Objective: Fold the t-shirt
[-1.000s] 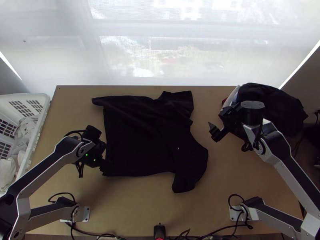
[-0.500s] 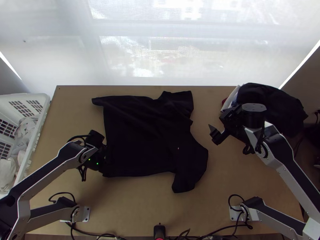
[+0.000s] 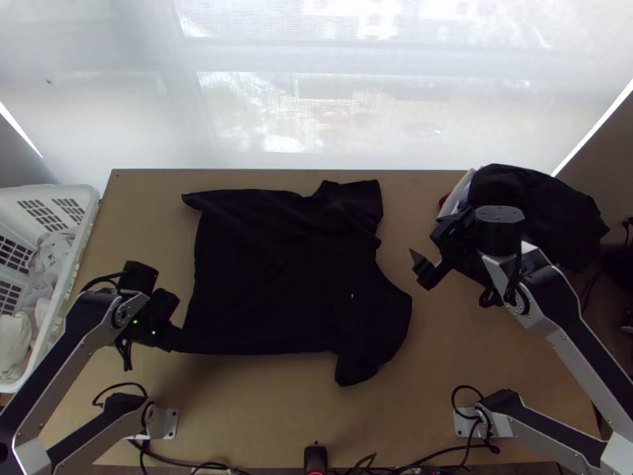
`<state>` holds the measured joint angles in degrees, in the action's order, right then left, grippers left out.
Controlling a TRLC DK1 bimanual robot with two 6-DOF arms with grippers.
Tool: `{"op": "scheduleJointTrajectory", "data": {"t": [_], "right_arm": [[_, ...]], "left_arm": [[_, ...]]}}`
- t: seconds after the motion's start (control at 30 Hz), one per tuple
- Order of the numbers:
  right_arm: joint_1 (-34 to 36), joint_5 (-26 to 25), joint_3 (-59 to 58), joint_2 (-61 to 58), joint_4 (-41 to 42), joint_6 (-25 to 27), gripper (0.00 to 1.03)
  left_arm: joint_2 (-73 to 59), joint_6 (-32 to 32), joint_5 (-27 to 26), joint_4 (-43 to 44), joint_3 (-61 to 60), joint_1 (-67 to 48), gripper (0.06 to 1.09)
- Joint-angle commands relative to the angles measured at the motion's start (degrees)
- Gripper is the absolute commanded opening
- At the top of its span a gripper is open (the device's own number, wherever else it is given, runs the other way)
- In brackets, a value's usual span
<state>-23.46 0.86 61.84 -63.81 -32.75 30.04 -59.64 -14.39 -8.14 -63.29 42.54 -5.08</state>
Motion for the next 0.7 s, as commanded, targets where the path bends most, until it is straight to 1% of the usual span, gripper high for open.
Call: {"op": "scheduleJointTrajectory", "data": {"t": [0.0,0.1,0.27,0.33,0.43,0.5,0.6,0.67], "right_arm": [[-1.5,-0.1,0.2,-0.9,-0.1,0.6,0.99],[-3.2,-0.1,0.5,-1.2,-0.9,1.0,0.99],[-9.3,-0.1,-1.9,-0.3,-5.2,2.4,0.99],[-11.1,-0.1,-3.6,0.4,-5.9,3.1,0.99],[-12.2,-0.1,-5.2,0.8,-6.7,3.2,0.99],[-13.2,0.0,-6.4,0.8,-7.3,3.2,0.99],[-15.2,0.0,-8.3,1.0,-8.8,3.1,0.99],[-16.9,0.1,-9.8,1.0,-10.1,3.1,0.99]], "left_arm": [[5.6,-14.1,0.0,-8.3,0.1,17.7,0.09],[6.1,-17.6,0.0,-9.7,0.0,22.5,0.09],[7.1,-21.2,0.2,-12.0,-0.4,25.7,0.09],[8.1,-24.6,0.3,-14.0,-0.1,28.5,0.09],[8.7,-30.7,0.5,-19.9,1.3,33.1,0.09],[9.3,-33.2,2.0,-22.1,2.6,35.4,0.09],[9.5,-35.5,2.6,-21.5,3.2,37.5,0.09],[9.0,-34.6,1.9,-18.7,3.2,37.8,0.09]]}}
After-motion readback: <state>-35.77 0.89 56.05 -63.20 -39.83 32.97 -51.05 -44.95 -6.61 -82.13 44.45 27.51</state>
